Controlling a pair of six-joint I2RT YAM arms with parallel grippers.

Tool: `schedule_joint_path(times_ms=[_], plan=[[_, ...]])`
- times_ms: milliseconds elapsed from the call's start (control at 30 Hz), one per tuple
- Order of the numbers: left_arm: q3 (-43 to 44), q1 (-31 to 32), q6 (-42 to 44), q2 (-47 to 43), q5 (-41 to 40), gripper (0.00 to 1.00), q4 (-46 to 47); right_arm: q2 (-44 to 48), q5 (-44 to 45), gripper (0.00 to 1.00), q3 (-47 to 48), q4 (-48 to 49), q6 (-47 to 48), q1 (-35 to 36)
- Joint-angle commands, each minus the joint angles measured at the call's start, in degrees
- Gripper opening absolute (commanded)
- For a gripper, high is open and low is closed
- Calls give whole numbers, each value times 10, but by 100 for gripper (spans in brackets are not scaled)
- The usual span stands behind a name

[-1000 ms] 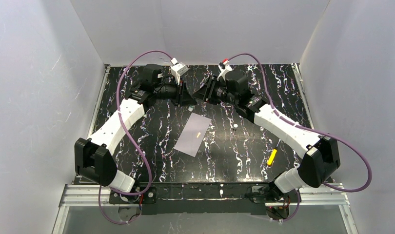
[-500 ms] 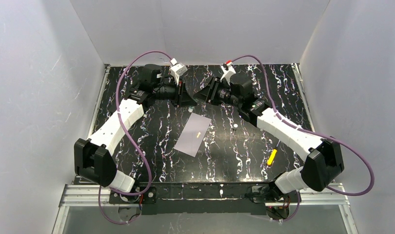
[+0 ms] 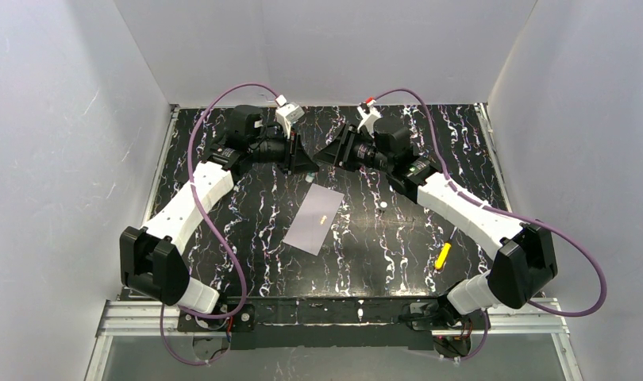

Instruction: Place the letter into the envelope and seal it

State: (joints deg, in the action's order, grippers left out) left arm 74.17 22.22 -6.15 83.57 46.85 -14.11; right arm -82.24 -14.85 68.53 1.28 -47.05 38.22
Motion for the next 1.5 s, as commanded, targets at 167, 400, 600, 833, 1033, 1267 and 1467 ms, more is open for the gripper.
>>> schedule_joint_path(times_ms=[167, 400, 600, 833, 1033, 1267, 1467], plan=[[-9, -3, -1, -28, 12, 0, -1, 5, 4, 35, 3, 40, -9, -1], [-18, -3, 0, -35, 18, 0, 1, -9, 1, 47, 11, 42, -7, -1], [-15, -3, -6, -36, 4, 0, 4, -8, -15, 33, 9, 45, -9, -1], [-6, -3, -17, -37, 25, 0, -10, 9, -47, 1, -17, 107, 8, -6], [59, -3, -71, -19, 142, 0, -65, 50, -178, 1, -63, 260, 85, -37], [38, -3, -154, -42, 284, 0, 31, 87, -358, 1, -50, 320, 147, -48], [8, -3, -134, -77, 311, 0, 69, 94, -423, 1, -21, 284, 179, -48]])
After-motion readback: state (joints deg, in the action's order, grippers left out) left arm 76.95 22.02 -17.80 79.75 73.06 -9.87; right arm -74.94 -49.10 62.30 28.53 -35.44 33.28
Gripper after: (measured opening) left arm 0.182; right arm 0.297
